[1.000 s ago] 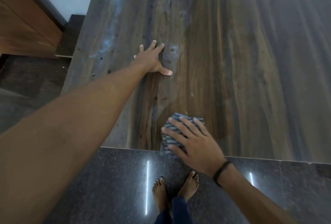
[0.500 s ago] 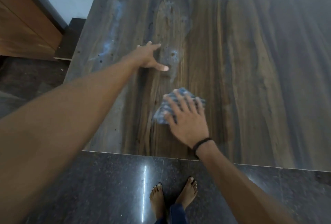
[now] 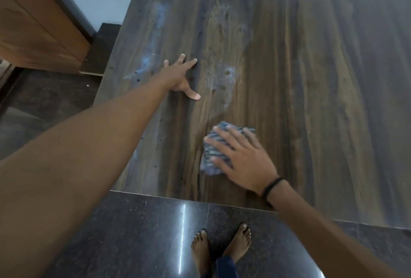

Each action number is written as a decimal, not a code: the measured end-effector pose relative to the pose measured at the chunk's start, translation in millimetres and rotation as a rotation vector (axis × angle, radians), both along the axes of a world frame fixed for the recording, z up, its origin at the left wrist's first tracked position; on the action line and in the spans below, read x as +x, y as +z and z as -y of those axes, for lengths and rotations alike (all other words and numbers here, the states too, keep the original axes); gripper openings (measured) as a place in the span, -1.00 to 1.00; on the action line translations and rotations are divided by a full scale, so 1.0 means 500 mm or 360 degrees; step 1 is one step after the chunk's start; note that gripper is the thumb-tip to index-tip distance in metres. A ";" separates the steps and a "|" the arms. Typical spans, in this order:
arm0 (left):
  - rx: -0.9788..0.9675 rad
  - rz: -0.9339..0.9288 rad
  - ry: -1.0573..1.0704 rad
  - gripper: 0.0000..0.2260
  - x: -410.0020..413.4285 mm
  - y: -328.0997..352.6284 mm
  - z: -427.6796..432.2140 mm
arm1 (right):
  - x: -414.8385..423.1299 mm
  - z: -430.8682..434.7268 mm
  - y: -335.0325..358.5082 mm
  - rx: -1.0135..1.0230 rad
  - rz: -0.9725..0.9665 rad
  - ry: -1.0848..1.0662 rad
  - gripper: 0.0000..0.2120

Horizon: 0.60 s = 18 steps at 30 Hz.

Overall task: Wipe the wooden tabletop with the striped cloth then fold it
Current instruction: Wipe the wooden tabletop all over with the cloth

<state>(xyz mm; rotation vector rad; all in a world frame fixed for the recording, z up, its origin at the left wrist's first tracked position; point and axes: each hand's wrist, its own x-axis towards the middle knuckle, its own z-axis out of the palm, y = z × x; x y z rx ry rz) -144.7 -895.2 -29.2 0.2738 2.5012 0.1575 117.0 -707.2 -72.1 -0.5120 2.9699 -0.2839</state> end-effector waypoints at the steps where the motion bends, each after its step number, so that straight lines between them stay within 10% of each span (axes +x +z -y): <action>1: 0.0001 -0.0005 0.0015 0.20 0.000 0.000 0.002 | -0.024 -0.025 -0.001 0.0015 -0.0017 -0.0164 -0.48; 4: 0.0007 0.0024 0.0037 0.21 -0.006 0.005 0.005 | -0.110 -0.011 0.012 -0.0065 0.0099 -0.0639 -0.46; 9: 0.0001 0.0009 0.0010 0.20 0.000 0.005 0.004 | -0.044 0.003 0.011 0.0007 0.0079 -0.0023 -0.48; 14: -0.0002 0.0050 0.0014 0.20 -0.009 0.004 0.004 | -0.163 -0.009 0.013 -0.0063 0.0094 -0.0714 -0.47; 18: -0.0214 0.0230 -0.0141 0.29 -0.023 0.017 0.003 | -0.101 0.037 0.013 -0.0013 0.0086 -0.0194 -0.48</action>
